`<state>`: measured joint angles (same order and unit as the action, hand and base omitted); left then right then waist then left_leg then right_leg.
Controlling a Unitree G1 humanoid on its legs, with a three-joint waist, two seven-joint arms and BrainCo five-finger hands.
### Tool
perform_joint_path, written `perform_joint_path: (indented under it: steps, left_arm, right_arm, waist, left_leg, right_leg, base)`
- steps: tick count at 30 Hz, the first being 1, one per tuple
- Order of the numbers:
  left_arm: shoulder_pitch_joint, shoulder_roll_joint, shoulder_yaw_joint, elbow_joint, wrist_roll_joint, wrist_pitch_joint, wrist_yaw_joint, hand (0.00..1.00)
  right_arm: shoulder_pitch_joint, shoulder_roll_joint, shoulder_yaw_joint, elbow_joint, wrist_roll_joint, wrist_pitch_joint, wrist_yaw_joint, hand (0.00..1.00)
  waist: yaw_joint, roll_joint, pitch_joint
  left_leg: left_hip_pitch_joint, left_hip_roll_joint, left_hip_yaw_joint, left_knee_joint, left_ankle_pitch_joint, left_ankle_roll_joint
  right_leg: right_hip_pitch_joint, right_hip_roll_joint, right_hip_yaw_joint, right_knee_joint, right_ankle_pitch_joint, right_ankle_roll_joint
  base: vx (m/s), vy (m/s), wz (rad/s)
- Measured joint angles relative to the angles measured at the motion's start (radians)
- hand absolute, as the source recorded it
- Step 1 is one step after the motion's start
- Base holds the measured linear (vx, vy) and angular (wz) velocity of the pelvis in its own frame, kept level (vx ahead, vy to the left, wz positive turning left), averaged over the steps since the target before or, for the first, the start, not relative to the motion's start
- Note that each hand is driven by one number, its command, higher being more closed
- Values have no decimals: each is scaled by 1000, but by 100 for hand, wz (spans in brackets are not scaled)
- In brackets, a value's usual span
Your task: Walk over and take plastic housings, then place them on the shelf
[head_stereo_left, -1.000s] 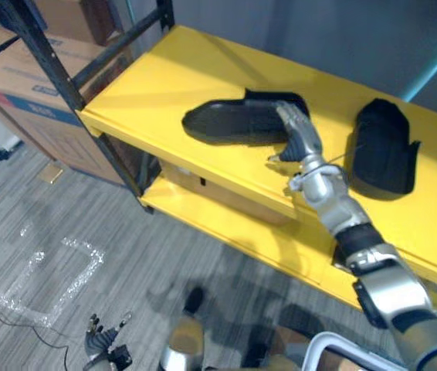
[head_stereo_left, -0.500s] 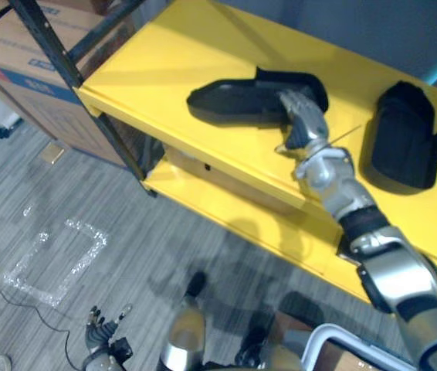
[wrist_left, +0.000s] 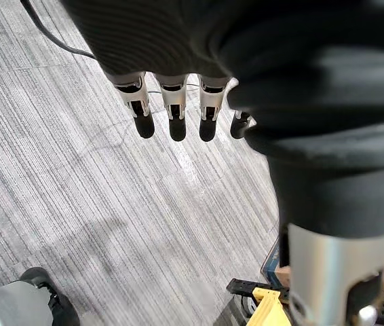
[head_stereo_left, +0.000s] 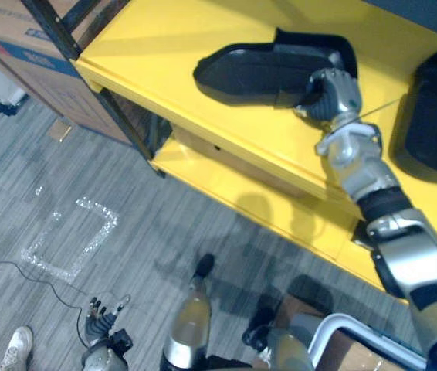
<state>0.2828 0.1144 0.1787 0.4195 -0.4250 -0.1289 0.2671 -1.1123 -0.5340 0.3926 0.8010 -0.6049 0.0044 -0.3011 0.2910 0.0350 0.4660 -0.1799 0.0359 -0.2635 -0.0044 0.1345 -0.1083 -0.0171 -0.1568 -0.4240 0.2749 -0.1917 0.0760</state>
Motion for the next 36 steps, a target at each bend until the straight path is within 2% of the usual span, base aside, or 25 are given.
perform_joint_path:
  steps: [6, 14, 17, 19, 21, 23, 26, 29, 32, 36]
  left_arm:
    - [-1, 0, -3, -8, 0, 0, 1, 0]
    - [0, 0, -4, -19, 1, 0, 3, 0]
    - [0, 0, -6, -21, 1, 0, 3, 0]
    - [-1, 0, -7, -25, 1, 0, 3, 0]
    - [0, -1, -8, -25, 1, 0, 4, 0]
    - [0, -1, -30, -28, 0, 0, 10, 0]
    - [0, -4, -68, -29, -1, 1, 17, 0]
    - [0, -6, -81, -32, -1, 7, 25, 0]
    - [0, -7, -85, -37, -9, 7, 34, 0]
    - [0, -6, -85, -37, -14, 14, 37, 0]
  right_arm:
    - [-7, 2, 53, -35, -10, -27, 28, 100]
    - [-7, 15, 52, -63, -12, -17, 44, 100]
    - [0, 30, 51, -91, -9, 25, 43, 100]
    - [1, 48, 45, -109, -5, 71, 43, 100]
    - [4, 70, 35, -133, 5, 131, 41, 100]
    - [10, 106, 4, -167, 25, 225, 23, 100]
    - [9, 148, -23, -177, 44, 315, -25, 100]
    - [5, 175, -40, -174, 63, 374, -71, 100]
    - [-1, 186, -65, -161, 103, 397, -122, 100]
    - [-2, 187, -100, -161, 139, 413, -139, 100]
  waist:
    - [12, -3, 2]
    - [23, -26, 14]
    - [22, -28, 15]
    - [22, -28, 15]
    - [22, -28, 15]
    - [21, -28, 15]
    - [22, -30, 15]
    - [21, -30, 15]
    - [20, -31, 15]
    - [15, -44, 22]
  left_leg:
    - [0, 4, 2, -1, 3, -4]
    - [2, 4, 19, -3, 2, -4]
    - [1, 3, 26, -3, 3, -4]
    - [1, 2, 26, -3, 3, -4]
    - [2, 3, 26, -3, 3, -4]
    - [3, 3, 27, -3, 3, -4]
    - [4, 3, 28, -3, 3, -4]
    - [5, 3, 28, -4, 4, 1]
    - [7, 2, 29, -7, 8, 8]
    - [18, 1, 40, -25, 19, 23]
  right_leg:
    - [-2, -1, 2, 3, -2, -1]
    - [-11, 0, 16, 9, -2, -2]
    - [-16, 0, 19, 12, -2, -2]
    - [-16, 0, 19, 12, -2, -1]
    - [-15, 0, 19, 13, -2, -1]
    - [-15, 0, 21, 14, -2, -1]
    - [-15, -1, 22, 16, -2, -1]
    - [-15, -3, 22, 19, -2, -2]
    - [-15, -6, 22, 24, -2, -2]
    - [-15, -14, 21, 31, -2, -1]
  base:
    - [-3, -18, 0]
    - [-17, -13, -5]
    - [-12, -15, -5]
    - [0, 0, 0]
    - [0, 0, 0]
    - [0, 0, 0]
    - [0, 0, 0]
    - [0, 0, 0]
    - [-31, -16, 2]
    - [-34, -13, 1]
